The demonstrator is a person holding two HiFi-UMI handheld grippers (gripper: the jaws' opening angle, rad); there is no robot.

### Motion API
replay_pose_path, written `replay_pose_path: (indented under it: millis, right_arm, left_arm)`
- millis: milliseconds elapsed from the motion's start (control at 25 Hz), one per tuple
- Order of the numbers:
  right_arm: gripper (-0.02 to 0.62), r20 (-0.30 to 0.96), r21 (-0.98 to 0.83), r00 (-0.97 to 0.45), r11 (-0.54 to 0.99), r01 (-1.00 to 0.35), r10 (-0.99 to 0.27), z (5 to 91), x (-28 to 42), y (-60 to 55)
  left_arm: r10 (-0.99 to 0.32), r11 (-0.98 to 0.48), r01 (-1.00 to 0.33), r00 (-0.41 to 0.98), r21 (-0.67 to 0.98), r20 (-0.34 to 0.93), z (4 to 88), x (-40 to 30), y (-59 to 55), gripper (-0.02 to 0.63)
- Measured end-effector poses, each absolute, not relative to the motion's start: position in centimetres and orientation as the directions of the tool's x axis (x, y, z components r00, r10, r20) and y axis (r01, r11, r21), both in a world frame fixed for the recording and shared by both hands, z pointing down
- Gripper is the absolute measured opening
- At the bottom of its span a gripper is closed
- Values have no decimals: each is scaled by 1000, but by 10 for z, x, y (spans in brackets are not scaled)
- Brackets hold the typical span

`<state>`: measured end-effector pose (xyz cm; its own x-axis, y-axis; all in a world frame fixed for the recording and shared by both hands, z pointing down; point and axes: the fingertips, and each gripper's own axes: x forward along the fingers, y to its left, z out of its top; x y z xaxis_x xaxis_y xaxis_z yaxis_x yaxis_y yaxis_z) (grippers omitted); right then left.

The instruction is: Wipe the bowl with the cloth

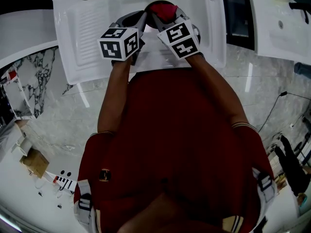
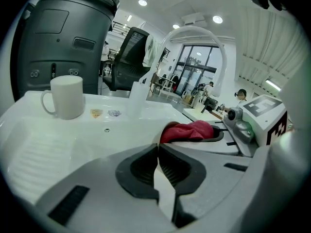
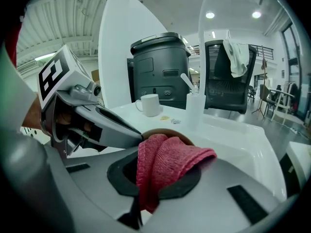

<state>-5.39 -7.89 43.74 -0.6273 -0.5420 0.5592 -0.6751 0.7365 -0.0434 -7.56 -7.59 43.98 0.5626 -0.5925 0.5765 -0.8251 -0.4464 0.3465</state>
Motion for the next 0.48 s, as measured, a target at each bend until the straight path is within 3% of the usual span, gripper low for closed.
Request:
replay_pose_path:
  millis: [480]
  right_arm:
    - [28, 584, -66, -610, 718, -693, -535, 450, -44, -86]
  left_arm:
    - [-567, -399, -824, 566, 401, 599, 461, -80, -89, 15]
